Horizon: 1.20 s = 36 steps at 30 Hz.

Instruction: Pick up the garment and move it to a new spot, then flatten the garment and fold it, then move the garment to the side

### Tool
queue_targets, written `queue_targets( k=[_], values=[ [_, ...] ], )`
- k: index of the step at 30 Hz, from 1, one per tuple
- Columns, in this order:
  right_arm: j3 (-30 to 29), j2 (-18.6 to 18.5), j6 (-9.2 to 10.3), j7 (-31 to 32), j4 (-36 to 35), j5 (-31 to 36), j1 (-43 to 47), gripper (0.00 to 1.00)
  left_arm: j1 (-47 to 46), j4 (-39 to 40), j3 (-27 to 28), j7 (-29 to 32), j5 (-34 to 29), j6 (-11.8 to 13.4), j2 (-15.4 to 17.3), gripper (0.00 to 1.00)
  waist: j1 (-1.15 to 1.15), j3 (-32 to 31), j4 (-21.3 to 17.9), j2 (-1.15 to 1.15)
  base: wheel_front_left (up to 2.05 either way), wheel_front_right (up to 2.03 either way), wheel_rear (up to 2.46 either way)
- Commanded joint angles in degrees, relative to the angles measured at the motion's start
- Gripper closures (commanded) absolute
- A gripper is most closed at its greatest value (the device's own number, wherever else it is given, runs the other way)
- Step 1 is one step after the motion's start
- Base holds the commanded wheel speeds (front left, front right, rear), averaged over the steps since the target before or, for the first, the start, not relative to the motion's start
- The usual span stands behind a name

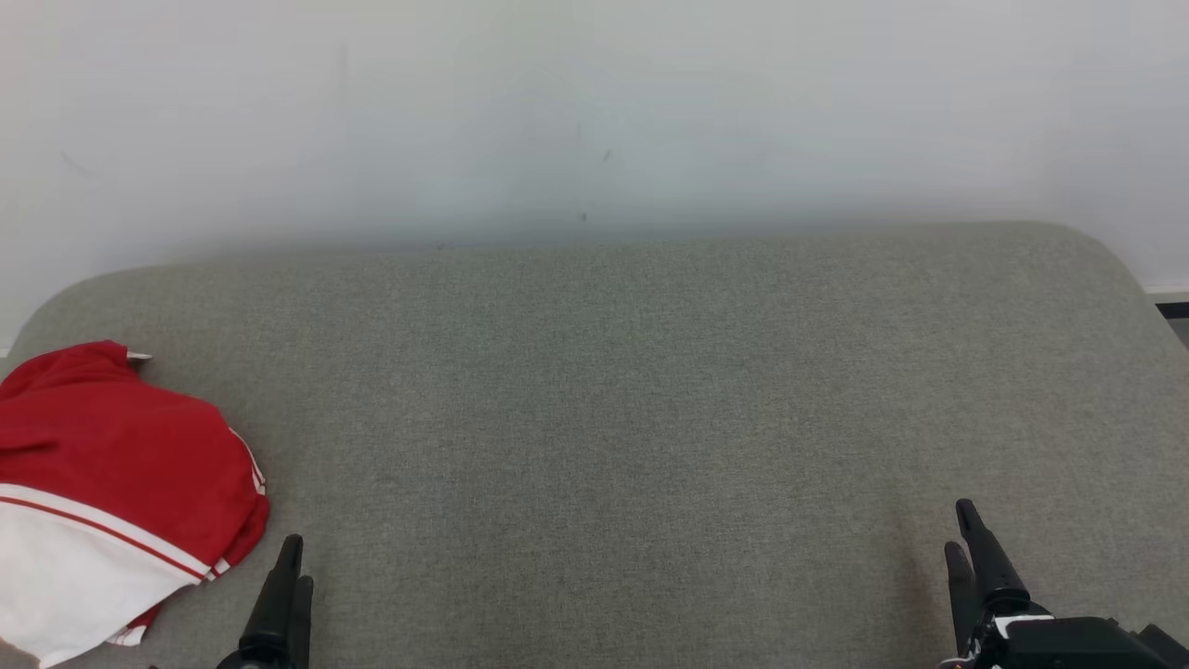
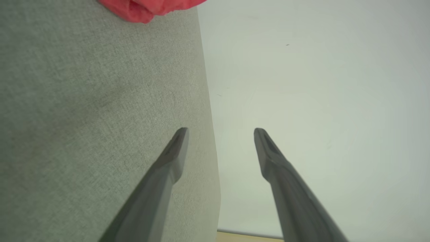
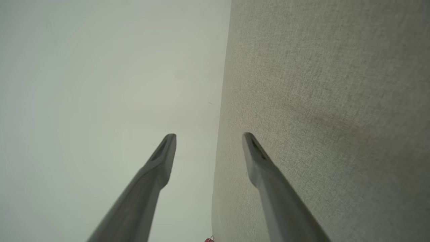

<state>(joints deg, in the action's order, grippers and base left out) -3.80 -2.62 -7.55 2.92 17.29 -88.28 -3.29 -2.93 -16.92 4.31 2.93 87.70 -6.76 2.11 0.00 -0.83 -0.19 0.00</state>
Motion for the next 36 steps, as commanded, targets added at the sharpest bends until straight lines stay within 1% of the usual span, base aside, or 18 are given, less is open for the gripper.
queue_targets(
  k=[1,3,4,8,18,19,30,36],
  values=[
    [0.51,-0.15,0.01,-0.8,-0.67,2.84,-1.11,0.0,-0.2,1.18,-0.41,-0.8,-2.28,0.36,0.28,0.0,0.0,-0.17,-0.04,0.0,0.0,0.0,0.0],
    [0.82,-0.16,0.02,-1.31,-0.48,5.18,-1.13,0.0,-0.05,1.33,-0.73,-1.33,-3.89,0.72,0.29,0.0,0.0,-0.31,-0.07,0.0,0.0,0.0,0.0],
    [0.82,-0.16,0.02,-1.31,-0.48,5.18,-1.13,0.0,-0.05,1.33,-0.73,-1.33,-3.89,0.72,0.29,0.0,0.0,-0.31,-0.07,0.0,0.0,0.0,0.0],
    [1.41,-0.17,0.02,-2.3,-0.14,9.87,-1.06,0.0,0.21,1.74,-1.38,-2.31,-7.5,1.59,0.33,0.0,0.0,-0.62,-0.08,0.0,0.0,0.0,0.0],
    [2.95,-0.2,0.03,-4.61,0.33,22.71,-0.77,0.0,0.84,2.16,-3.55,-4.62,-18.99,3.23,0.42,0.0,0.0,-1.28,-0.1,0.0,0.0,0.0,0.0],
    [3.96,-0.22,0.04,-6.49,1.03,33.8,-0.9,0.0,0.66,1.81,-5.15,-6.49,-30.16,4.22,0.5,0.0,0.0,-1.73,-0.22,0.0,0.0,0.0,0.0],
    [5.61,-0.24,0.05,-8.57,2.4,45.01,-1.17,0.0,0.76,0.82,-6.71,-8.6,-41.36,5.27,0.63,0.0,0.0,-2.38,-0.38,0.0,0.0,0.0,0.0],
    [5.9,-0.26,0.06,-9.62,3.0,50.02,-1.34,0.0,0.77,0.88,-7.25,-9.63,-47.75,6.79,1.03,0.0,0.0,-2.66,-0.35,0.0,0.0,0.0,0.0]
  ],
)
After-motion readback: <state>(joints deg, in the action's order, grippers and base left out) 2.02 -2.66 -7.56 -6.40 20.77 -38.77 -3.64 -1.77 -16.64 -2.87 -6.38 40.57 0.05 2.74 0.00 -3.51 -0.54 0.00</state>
